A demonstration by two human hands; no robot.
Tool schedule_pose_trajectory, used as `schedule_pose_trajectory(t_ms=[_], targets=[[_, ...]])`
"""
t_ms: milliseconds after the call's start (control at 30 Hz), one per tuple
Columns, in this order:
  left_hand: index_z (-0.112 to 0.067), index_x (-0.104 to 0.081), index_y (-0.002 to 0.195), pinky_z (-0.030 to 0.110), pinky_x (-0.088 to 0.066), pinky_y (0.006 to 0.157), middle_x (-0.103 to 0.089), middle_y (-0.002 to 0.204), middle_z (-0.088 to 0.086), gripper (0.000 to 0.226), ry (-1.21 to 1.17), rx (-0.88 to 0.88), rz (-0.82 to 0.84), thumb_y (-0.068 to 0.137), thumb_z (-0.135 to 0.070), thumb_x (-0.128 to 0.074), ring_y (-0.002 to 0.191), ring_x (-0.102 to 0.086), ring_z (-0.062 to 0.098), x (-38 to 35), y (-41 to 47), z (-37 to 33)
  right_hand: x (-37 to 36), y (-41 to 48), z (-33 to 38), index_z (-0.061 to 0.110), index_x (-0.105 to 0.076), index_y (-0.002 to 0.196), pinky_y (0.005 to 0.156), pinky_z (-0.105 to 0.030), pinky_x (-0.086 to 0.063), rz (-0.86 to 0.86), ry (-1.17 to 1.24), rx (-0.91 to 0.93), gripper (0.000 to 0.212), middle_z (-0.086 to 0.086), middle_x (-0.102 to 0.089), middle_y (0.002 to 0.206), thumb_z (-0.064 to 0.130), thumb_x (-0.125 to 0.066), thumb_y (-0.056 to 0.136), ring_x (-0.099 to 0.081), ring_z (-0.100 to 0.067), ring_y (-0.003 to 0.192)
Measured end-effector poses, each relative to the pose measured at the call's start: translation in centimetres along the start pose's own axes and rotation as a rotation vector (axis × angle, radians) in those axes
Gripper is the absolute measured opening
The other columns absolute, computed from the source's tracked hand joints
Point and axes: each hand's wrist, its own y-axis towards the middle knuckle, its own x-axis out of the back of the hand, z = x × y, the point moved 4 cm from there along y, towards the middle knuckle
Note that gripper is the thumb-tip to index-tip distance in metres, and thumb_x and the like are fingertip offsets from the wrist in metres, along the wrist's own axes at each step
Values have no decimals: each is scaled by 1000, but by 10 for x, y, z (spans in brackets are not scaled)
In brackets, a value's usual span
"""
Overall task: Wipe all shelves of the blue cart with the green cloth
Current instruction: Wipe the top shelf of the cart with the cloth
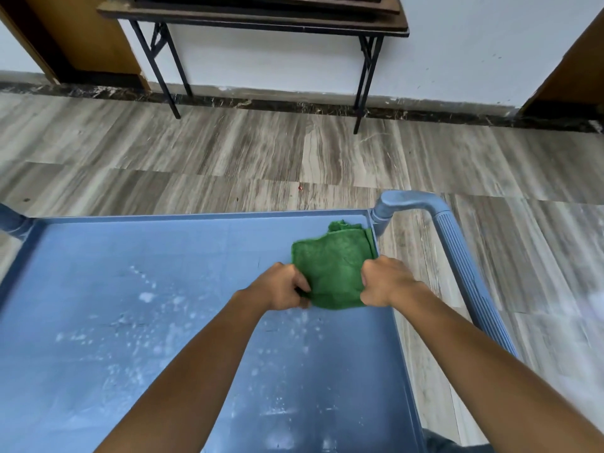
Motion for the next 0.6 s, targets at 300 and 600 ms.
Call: schedule_pose_trajectory(t_ms=[300, 600], targets=[[-46, -27, 146, 59, -24, 110, -18, 159, -4, 58, 338, 237, -187, 92, -55, -45, 144, -17, 39, 39, 24, 56, -27, 76, 43, 42, -3, 161, 124, -57, 5, -239, 180, -9, 74, -12, 15, 170, 73, -22, 97, 13, -32, 157], [-55, -13, 146, 54, -12, 116, -1, 163, 4, 58, 381, 286, -34, 92, -66, -30, 142, -21, 39, 60, 45, 98, -67, 99, 46, 46, -8, 159, 124, -60, 0, -615, 206, -36, 77, -10, 9, 171, 81, -15, 92, 13, -29, 157]])
